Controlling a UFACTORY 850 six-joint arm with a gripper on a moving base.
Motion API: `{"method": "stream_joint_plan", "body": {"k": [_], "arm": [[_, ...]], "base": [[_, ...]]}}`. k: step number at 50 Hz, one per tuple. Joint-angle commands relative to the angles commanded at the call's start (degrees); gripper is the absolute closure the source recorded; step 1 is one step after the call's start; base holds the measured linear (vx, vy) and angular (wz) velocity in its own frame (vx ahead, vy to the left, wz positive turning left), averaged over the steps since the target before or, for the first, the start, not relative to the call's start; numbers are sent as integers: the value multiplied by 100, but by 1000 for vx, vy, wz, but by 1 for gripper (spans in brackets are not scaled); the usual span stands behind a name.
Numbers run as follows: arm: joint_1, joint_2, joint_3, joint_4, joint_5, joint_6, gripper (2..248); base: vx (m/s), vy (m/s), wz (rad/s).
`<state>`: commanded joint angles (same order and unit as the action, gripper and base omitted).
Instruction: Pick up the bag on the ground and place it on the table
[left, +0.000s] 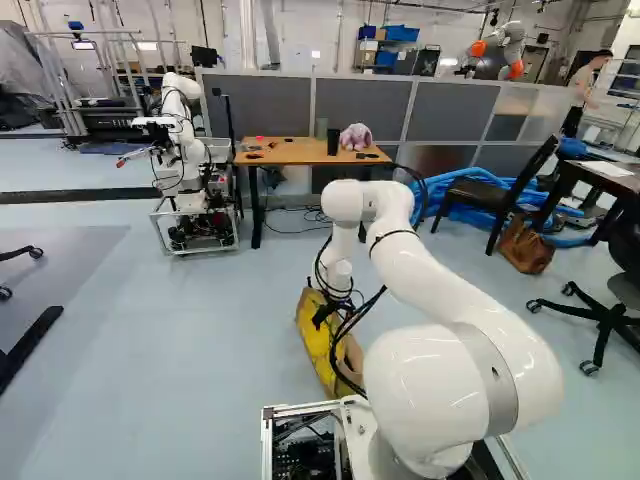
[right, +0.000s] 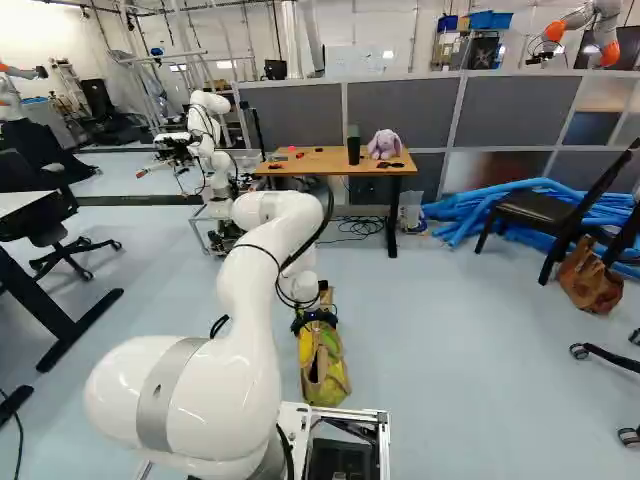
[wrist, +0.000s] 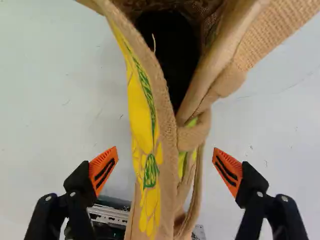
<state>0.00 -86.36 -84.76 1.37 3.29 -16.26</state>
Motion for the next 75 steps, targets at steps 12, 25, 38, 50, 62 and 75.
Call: {"method": "stream_joint_plan", "body": {"k": [12, 25, 38, 50, 62, 75], "arm": [[0, -265, -256, 0, 0, 0, 3], [0, -541, -529, 0, 0, 0, 3], [0, -594, -583, 0, 0, 0, 91], [0, -594, -583, 0, 0, 0, 167], [0, -542, -531, 0, 0, 0, 229], [0, -277, -268, 0, 0, 0, 229]], "base": [[0, 0, 0], [0, 0, 0], [0, 0, 0], [0, 0, 0], [0, 0, 0], [0, 0, 0]]}}
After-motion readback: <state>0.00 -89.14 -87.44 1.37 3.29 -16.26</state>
